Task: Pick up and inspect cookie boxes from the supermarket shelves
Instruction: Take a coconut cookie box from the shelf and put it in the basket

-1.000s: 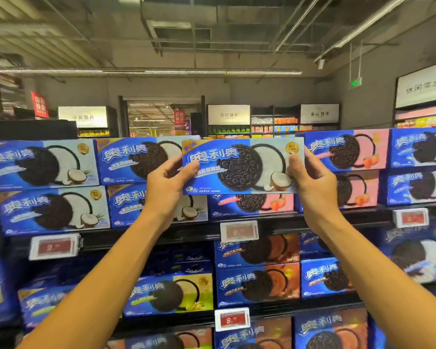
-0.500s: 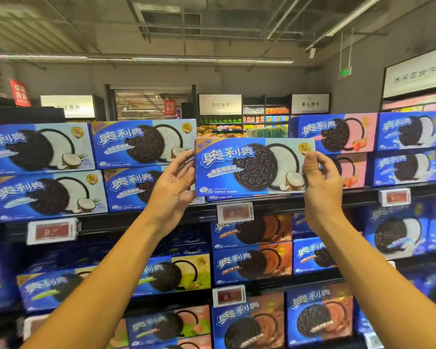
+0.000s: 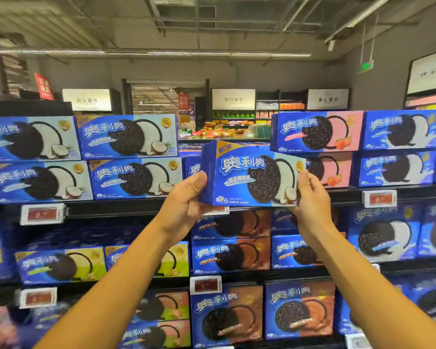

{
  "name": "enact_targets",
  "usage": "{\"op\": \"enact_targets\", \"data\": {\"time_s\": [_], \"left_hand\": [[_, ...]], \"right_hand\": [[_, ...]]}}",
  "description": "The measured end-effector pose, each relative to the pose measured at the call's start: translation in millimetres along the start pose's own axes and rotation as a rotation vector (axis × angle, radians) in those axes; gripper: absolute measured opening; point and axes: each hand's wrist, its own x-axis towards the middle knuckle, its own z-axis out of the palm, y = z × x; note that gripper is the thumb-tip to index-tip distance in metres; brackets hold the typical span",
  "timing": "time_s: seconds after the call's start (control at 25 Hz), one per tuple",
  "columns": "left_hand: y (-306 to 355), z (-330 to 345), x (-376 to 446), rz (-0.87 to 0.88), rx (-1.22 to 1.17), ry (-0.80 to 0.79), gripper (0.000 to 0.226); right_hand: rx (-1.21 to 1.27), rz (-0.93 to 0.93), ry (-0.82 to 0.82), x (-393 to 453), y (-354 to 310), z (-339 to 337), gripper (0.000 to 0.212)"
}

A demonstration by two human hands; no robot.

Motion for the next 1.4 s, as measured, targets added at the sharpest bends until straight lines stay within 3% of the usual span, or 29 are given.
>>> {"op": "enact_targets", "data": {"time_s": [0.08, 0.24, 0.48, 0.56, 0.72, 0.8, 0.92, 1.04, 1.16, 1.4], "left_hand": [[-5.5, 19.9, -1.7, 0.005, 0.022, 0.048, 0.048], [-17.4, 66.9, -8.7, -0.014, 0.089, 0.09, 0.029], [-29.5, 126.1, -21.0, 0.011, 0.335, 0.09, 0.048], [-34.3, 137.9, -24.1, 0.027, 0.388, 0.112, 0.053], [-38.1, 147.9, -25.6, 0.006, 0.416, 0.119, 0.052], [-40.2, 145.9, -27.6, -0.004, 0.411, 0.124, 0.045], [-50.0, 141.6, -34.4, -0.006, 0.334, 0.156, 0.034], [-61.3, 136.2, -43.3, 0.0, 0.163, 0.243, 0.051], [-67.6, 120.4, -53.6, 0.044, 0.055, 0.323, 0.069], [-67.7, 77.4, -63.3, 0.111, 0.018, 0.521, 0.043]], "right_hand": [[0.025, 0.12, -0.066, 7.4, 1.3, -12.9, 0.015], [0.015, 0.214, -0.169, 14.4, 7.1, -39.4, 0.033], [0.111, 0.341, -0.183, 9.3, 17.7, -70.1, 0.045], [0.129, 0.361, -0.192, 4.3, 20.9, -76.0, 0.039], [0.091, 0.387, -0.21, 1.6, 28.6, -88.3, 0.046], [0.069, 0.383, -0.211, 4.0, 29.1, -95.2, 0.046], [0.13, 0.369, -0.205, 3.2, 23.2, -103.8, 0.028], [0.229, 0.321, -0.2, 0.6, 20.1, -110.4, 0.02], [0.289, 0.241, -0.203, -5.5, 11.0, -109.6, 0.024], [0.348, 0.217, -0.269, -36.7, -14.3, -89.1, 0.037]]}}
